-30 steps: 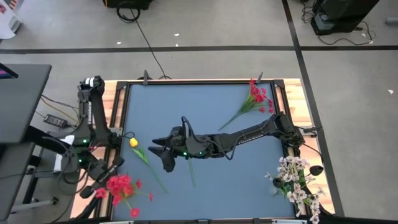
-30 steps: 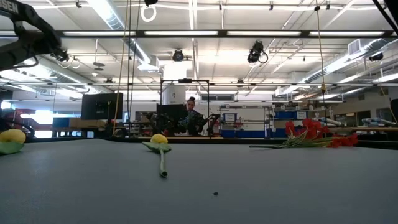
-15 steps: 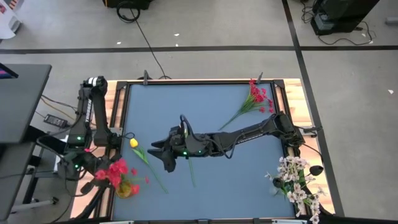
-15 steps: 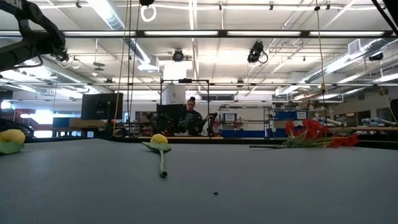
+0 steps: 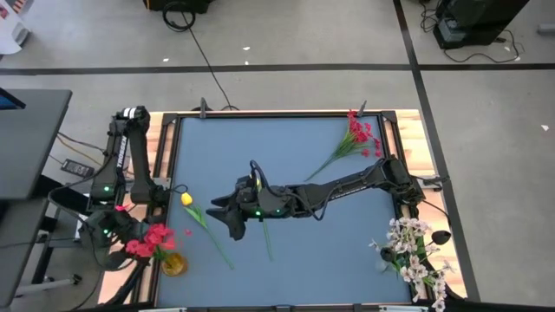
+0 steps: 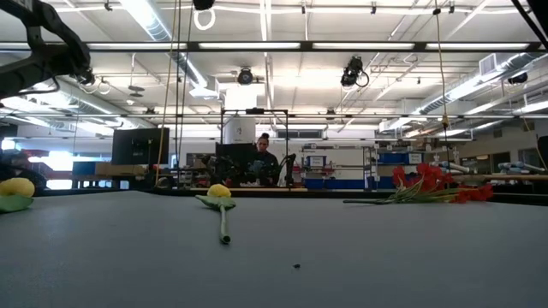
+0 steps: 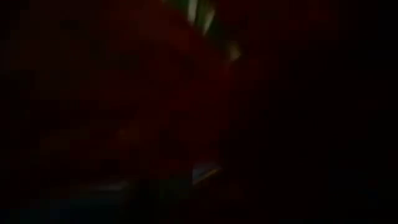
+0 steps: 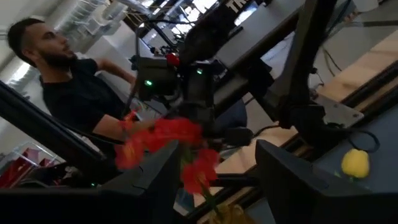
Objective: Sort flowers into vase by color
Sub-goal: Put the left red flowers into the yellow vase, then put the right yellow flower into the yellow vase
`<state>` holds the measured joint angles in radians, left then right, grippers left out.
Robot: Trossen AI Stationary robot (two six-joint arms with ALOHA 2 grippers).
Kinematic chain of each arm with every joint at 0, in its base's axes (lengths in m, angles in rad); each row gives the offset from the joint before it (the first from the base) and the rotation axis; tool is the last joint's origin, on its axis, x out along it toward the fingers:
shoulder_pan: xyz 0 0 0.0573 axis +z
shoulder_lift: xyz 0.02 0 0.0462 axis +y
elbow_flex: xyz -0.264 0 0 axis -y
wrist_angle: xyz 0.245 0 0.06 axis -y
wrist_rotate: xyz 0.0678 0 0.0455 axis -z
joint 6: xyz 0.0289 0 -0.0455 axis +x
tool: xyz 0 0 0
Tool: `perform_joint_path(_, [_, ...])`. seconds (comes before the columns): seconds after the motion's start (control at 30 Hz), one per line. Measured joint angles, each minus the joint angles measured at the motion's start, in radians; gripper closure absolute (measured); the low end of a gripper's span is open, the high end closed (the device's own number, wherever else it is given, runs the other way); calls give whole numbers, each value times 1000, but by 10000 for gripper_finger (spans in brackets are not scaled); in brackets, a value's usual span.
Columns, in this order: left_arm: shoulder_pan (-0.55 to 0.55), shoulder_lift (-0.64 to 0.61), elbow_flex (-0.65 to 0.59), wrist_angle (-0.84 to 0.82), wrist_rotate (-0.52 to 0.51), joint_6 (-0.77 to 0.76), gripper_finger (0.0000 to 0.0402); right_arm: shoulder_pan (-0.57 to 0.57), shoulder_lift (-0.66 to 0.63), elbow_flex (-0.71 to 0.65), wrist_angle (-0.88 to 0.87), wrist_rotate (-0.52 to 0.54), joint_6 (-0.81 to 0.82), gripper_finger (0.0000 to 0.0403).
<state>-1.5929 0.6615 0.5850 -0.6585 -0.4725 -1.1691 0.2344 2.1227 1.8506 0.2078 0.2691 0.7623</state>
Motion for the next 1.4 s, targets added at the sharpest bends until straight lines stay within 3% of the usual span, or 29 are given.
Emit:
perform_joint_path(0.13, [0,-27,0,-33,19,-45,251,0,0,1,-121,59,101,187])
perform_joint_path(0.43, [0,-66,0,-308,208,-383,251,0,0,1,-504,145,458,188])
perform_joint_path(0.63, [0,-66,0,-360,280,-516,251,1,0,1,-653,153,596,188])
perform_joint_path(0.97, [0,-66,0,-216,499,-612,252,-2,0,1,-770,40,626,189])
perform_joint_path(1.13, [0,-66,0,-243,582,-610,279,-18,0,1,-868,-73,625,189])
perform_joint_path(1.4, [-1,-66,0,-171,587,-606,311,-19,0,0,-902,-78,606,189])
